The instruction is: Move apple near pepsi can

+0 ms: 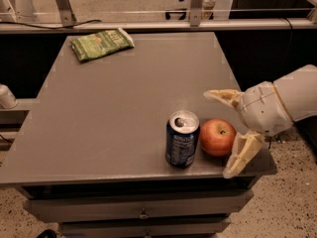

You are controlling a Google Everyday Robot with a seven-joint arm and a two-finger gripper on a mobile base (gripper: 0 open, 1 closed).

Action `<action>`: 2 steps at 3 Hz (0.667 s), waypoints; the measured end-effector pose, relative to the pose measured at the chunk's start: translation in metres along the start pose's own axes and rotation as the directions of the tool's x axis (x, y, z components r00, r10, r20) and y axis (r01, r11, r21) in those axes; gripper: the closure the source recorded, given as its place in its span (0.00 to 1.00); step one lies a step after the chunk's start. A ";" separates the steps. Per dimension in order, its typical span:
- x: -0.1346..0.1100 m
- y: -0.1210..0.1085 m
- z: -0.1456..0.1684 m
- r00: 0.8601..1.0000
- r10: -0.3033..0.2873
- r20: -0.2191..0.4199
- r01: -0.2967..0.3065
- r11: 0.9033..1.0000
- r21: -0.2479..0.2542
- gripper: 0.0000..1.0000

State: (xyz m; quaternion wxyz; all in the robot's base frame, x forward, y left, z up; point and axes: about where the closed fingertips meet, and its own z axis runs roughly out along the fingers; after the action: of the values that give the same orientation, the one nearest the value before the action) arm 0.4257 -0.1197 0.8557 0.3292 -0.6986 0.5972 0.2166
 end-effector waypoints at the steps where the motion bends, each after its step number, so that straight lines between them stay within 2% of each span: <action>1: 0.003 -0.001 -0.002 1.000 0.006 -0.009 -0.006 1.000 0.008 0.00; 2: 0.018 -0.017 -0.021 0.999 0.040 -0.027 -0.038 0.998 0.048 0.00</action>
Offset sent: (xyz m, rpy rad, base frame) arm 0.0446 -0.0665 0.0155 -0.0256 -0.0168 -0.1590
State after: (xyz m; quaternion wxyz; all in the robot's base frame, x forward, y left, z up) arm 0.4435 -0.1457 0.8609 0.3331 -0.6817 0.6203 0.1990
